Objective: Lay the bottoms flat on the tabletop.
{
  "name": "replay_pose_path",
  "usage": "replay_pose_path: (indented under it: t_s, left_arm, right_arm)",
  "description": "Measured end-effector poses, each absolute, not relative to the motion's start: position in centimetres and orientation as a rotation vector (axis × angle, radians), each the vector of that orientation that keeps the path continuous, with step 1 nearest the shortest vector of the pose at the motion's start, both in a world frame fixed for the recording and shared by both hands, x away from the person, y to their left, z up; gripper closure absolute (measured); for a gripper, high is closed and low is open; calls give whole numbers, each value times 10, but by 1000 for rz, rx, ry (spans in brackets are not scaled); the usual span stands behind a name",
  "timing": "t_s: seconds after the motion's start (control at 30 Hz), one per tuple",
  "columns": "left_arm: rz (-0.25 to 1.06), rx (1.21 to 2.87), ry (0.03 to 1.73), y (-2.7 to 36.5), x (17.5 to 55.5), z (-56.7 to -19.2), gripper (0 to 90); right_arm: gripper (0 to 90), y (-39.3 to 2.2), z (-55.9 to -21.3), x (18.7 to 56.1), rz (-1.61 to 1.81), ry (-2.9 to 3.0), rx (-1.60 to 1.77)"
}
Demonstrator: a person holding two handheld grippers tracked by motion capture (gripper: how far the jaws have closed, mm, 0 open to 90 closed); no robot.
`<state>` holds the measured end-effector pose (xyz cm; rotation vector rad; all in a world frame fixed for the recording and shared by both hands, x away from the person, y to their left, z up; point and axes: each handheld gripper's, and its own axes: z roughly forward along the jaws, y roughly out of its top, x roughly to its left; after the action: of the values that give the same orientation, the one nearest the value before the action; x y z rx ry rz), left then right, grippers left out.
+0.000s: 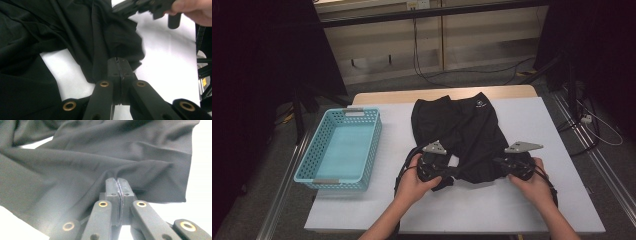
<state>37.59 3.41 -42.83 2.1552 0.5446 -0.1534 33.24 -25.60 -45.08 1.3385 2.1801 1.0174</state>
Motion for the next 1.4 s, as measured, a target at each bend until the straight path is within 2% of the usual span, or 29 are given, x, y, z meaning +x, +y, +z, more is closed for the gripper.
replay_pose_path:
  t_s: [0.17,0.33,0.93,1.33,1.4]
  left_arm:
    - [-157,2150,536,33,376,-427,900]
    - [-164,2148,534,31,376,-427,900]
    - [-190,2135,494,29,369,-422,900]
    - [-260,2131,415,22,354,-412,894]
    - [-261,2129,409,22,355,-414,866]
  right_arm:
    - [888,-280,-434,320,1098,2076,1409]
    - [896,-295,-432,310,1069,2043,1437]
    - [900,-298,-421,294,1008,2053,1426]
    - [900,-321,-408,241,977,2075,1456]
    - [893,-323,-410,238,988,2078,1451]
